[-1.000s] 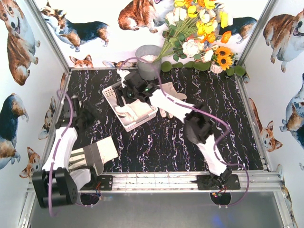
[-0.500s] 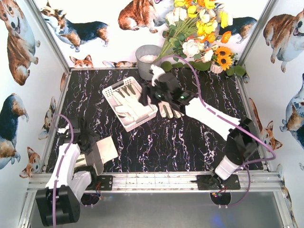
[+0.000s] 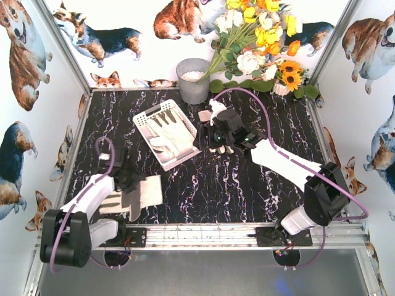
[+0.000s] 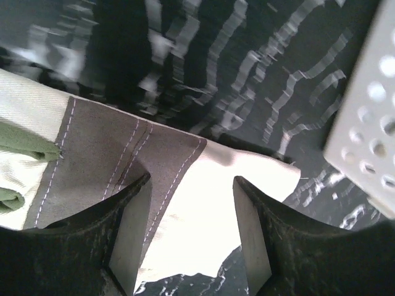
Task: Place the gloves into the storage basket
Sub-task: Move the glove to the center of the board.
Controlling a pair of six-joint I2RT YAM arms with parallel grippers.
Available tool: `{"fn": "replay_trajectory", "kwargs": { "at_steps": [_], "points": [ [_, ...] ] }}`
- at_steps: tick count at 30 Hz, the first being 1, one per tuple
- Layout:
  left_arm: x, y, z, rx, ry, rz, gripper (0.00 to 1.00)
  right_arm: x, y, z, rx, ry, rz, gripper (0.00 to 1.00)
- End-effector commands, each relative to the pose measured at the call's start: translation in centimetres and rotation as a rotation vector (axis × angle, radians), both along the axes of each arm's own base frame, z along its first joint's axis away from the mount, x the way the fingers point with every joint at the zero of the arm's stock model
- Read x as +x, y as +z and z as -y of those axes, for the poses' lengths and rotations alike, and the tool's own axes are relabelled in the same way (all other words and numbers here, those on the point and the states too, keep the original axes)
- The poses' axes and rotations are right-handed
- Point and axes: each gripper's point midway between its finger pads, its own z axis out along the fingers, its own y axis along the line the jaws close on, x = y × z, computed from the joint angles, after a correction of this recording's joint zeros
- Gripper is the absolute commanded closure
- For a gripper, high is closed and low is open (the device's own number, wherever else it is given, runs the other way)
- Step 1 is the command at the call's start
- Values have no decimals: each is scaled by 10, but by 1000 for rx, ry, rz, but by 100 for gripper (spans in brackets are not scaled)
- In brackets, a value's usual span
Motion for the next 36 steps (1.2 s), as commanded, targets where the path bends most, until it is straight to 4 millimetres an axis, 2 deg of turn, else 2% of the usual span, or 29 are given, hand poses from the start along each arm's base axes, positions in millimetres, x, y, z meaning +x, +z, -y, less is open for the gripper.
{"fn": "replay_trajectory", "kwargs": {
  "at_steps": [1,8,11,15,18,22,27,29,32,36],
  "points": [
    [-21,-15,41,-60,-127,-29,50,-1,14,-2,37,7,43,30],
    [-36,-8,92,-164,-262,57,51,-27,-14,10,-3,15,-83,31],
    [-40,-3,109,-187,-365,77,51,-45,-27,15,-17,22,-177,31],
    [-45,4,149,-272,-545,112,51,-77,-47,12,16,63,-345,34],
    [-56,5,174,-269,-681,97,51,-97,-59,6,78,94,-443,35],
    [-59,10,189,-260,-739,112,49,-112,-75,4,121,100,-529,42],
    [-47,37,186,-223,-709,169,44,-123,-98,6,88,100,-598,47],
    [-43,43,172,-161,-666,147,41,-127,-104,3,76,116,-620,48],
    [-45,41,140,-79,-569,65,41,-133,-111,-6,56,153,-638,49],
    [-51,33,107,-116,-427,6,41,-135,-122,-23,54,183,-659,51]
  ]
}}
